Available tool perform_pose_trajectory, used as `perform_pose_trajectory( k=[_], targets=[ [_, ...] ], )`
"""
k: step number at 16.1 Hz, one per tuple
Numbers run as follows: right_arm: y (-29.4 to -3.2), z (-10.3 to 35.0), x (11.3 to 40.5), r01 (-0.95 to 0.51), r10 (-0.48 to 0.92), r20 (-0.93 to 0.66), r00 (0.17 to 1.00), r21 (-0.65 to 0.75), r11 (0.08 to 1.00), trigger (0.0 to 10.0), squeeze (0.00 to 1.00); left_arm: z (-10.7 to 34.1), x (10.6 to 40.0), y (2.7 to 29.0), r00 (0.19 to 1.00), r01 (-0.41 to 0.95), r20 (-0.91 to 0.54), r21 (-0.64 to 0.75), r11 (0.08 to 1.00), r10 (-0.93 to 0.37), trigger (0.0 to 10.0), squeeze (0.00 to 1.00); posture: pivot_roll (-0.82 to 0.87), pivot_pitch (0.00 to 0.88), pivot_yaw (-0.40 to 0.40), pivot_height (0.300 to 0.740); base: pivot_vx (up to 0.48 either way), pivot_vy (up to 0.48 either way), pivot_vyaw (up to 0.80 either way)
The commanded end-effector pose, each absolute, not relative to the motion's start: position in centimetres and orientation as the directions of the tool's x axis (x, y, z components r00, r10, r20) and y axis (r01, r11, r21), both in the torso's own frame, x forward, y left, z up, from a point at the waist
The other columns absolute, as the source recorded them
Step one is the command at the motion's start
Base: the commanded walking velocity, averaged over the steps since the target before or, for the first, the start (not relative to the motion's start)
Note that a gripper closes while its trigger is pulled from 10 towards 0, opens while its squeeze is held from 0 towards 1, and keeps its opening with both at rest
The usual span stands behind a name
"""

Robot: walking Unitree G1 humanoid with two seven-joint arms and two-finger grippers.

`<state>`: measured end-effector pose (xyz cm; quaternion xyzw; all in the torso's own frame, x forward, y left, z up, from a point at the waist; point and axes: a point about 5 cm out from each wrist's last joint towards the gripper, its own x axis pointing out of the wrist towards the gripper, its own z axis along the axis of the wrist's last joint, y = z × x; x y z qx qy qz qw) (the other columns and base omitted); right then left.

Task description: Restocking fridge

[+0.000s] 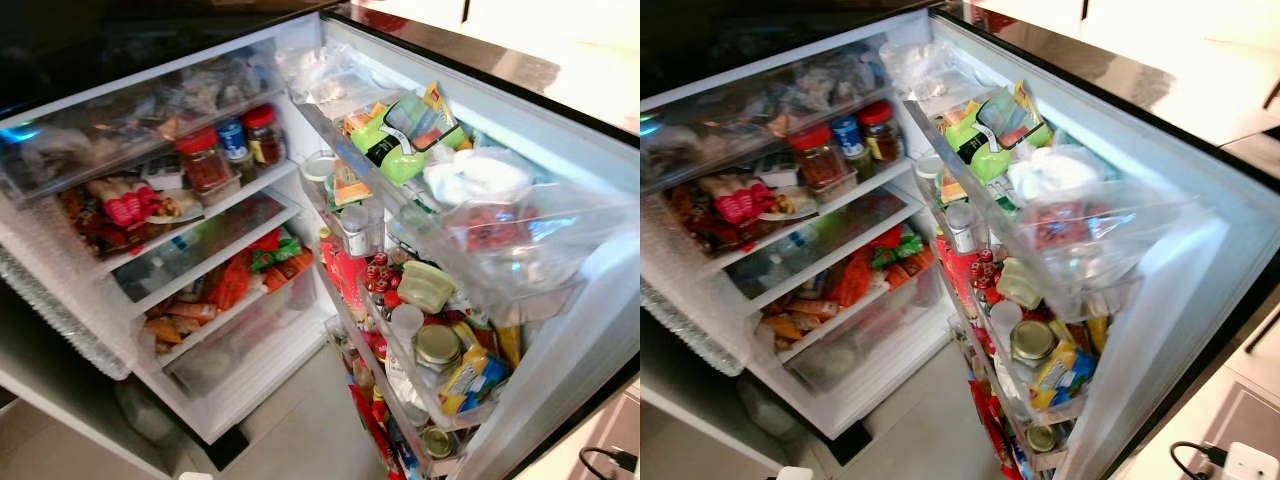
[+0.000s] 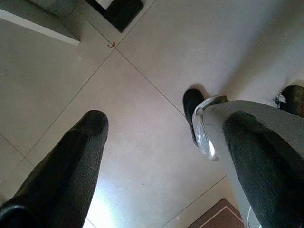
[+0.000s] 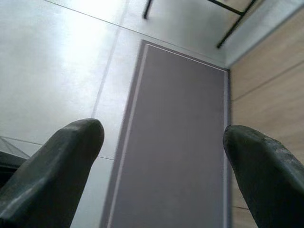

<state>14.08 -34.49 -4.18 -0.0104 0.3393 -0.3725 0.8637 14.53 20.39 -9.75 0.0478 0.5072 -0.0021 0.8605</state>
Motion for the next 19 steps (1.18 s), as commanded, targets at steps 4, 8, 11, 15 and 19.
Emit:
perform_pose_trajectory(
  k=[4, 8, 11, 15, 19],
  targets=[
    [-32.0, -5.2, 15.2, 0.547, -0.493, -0.651, 0.578, -0.14, 0.826, 10.0, 0.0, -9.6, 15.4, 19.7, 0.483, 0.064, -0.874, 0.088, 0.994, 0.047, 10.0, 0.0, -0.08, 0.0, 0.067, 0.74, 0.0, 0.0, 0.0],
    [-30.6, -5.8, 15.7, 0.479, -0.391, -0.688, 0.612, -0.071, 0.875, 10.0, 0.0, -9.2, 16.8, 18.4, 0.503, 0.07, -0.864, 0.08, 0.994, 0.034, 10.0, 0.0, -0.07, 0.0, 0.064, 0.74, 0.0, 0.0, 0.0],
    [-28.3, -6.5, 16.3, 0.346, -0.2, -0.732, 0.651, 0.052, 0.937, 10.0, 0.0, -9.3, 16.0, 20.0, 0.491, 0.06, -0.87, 0.094, 0.994, 0.053, 10.0, 0.0, -0.07, 0.0, 0.059, 0.74, 0.0, 0.0, 0.0],
    [-25.9, -6.6, 17.5, 0.179, 0.007, -0.719, 0.695, 0.182, 0.967, 10.0, 0.0, -9.3, 15.9, 20.5, 0.488, 0.051, -0.871, 0.094, 0.994, 0.057, 10.0, 0.0, -0.07, 0.0, 0.057, 0.74, 0.0, 0.0, 0.0],
    [-22.9, -6.3, 19.2, -0.016, 0.228, -0.673, 0.704, 0.307, 0.952, 10.0, 0.0, -9.1, 16.8, 19.6, 0.498, 0.058, -0.866, 0.086, 0.995, 0.046, 10.0, 0.0, -0.08, 0.0, 0.059, 0.74, 0.0, 0.0, 0.0]
  ],
)
